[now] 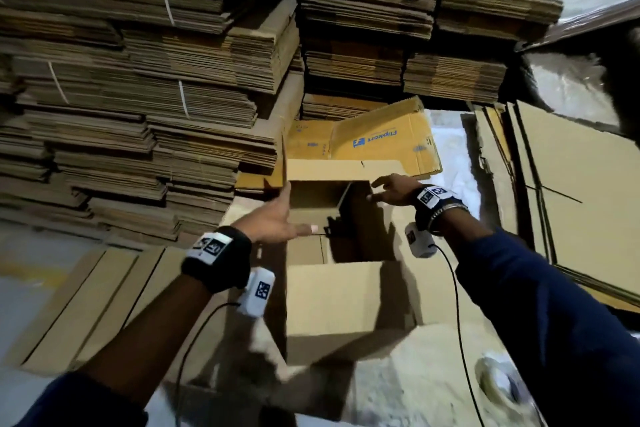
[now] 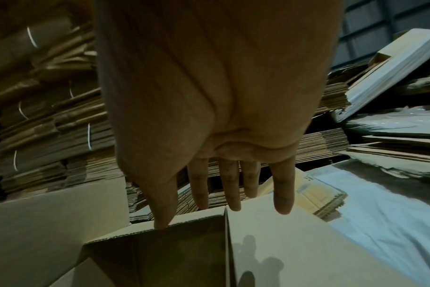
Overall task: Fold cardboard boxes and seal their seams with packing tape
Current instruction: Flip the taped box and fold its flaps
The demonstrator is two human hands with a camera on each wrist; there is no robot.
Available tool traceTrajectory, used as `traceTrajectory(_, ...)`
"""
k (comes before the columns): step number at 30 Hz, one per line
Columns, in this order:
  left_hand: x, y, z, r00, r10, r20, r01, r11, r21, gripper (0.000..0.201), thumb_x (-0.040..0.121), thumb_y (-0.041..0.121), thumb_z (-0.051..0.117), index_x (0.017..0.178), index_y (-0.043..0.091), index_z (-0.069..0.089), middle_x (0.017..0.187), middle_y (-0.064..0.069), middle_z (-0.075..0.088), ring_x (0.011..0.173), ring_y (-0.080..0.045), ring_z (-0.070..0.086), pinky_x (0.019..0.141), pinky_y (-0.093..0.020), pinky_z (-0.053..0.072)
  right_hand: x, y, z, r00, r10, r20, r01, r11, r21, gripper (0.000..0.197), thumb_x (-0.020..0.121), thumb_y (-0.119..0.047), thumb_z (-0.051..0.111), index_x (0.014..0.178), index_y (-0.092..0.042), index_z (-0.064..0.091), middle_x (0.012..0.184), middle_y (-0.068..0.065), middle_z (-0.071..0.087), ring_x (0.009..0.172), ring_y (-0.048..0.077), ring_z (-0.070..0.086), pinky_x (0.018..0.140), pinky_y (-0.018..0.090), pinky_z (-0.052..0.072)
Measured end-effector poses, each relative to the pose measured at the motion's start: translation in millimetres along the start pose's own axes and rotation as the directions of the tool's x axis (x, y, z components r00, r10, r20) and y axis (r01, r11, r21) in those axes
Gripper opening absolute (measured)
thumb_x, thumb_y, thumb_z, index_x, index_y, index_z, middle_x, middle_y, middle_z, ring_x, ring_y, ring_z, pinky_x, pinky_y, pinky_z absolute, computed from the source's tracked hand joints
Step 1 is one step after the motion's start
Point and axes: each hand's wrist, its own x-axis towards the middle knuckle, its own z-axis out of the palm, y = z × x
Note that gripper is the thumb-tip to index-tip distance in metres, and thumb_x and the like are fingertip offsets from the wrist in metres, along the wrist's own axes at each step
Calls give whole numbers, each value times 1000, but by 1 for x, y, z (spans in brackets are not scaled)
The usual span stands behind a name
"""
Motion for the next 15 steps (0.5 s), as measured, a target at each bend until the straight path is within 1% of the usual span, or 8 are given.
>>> traceTrajectory(2,0,10,36,999,-17,36,14,996,87,141,77,71,77,160,24,-27,173,-12,-13,161,-29,4,129,-47,18,-33,18,9,1000,26,1,-26,999,46,62,93,-57,68,144,-24,59,147,11,58,131,32,56,107,38,45)
traceTrajectory(4,-7,20,73,999,-27,-31,30,994,102,148,76,62,84,157,21,-33,169,-11,-29,160,-29,-10,130,-48,14,-64,42,26,997,81,1,-81,992,92,59,93,-55,70,142,-25,60,146,10,58,131,31,56,108,36,44)
traceTrajectory(6,-13,25,104,986,-20,-166,33,997,71,146,79,46,88,157,18,-33,170,-12,-25,160,-31,-10,130,-48,12,-92,67,46,990,143,19,-144,982,120,63,93,-51,72,147,-24,55,145,11,58,129,32,58,104,36,46)
traceTrajectory(7,-12,25,117,979,-28,-201,41,997,60,142,82,43,86,158,16,-31,172,-13,-19,161,-32,-6,130,-49,14,-103,78,56,984,173,32,-176,978,115,66,93,-47,74,150,-22,50,144,13,59,126,33,61,100,36,48)
traceTrajectory(9,-9,22,142,986,-42,-160,61,991,118,132,87,54,76,161,13,-26,174,-12,-11,161,-31,-2,128,-53,15,-127,98,78,972,230,52,-235,967,100,65,91,-40,77,146,-18,49,136,18,64,116,34,65,90,35,51)
traceTrajectory(11,-6,14,168,996,-26,-81,48,957,286,119,92,72,56,164,12,-16,174,-10,-15,161,-29,-9,128,-56,4,-145,113,98,961,274,-18,-270,954,134,62,83,-43,84,131,-17,55,129,18,65,113,34,64,92,36,51)
traceTrajectory(12,-6,8,180,998,-5,-68,30,929,368,112,94,77,45,165,11,-11,173,-10,-16,161,-28,-12,128,-56,-2,-154,116,106,957,285,-58,-269,943,198,64,81,-44,85,129,-13,55,128,18,65,115,35,63,95,38,51)
traceTrajectory(15,-10,-10,199,992,42,-119,20,881,473,105,94,84,21,166,13,-6,173,-8,-17,160,-25,-16,127,-54,-10,-179,114,115,929,366,-49,-337,895,291,64,88,-53,76,126,-7,56,125,18,67,114,36,65,90,36,49)
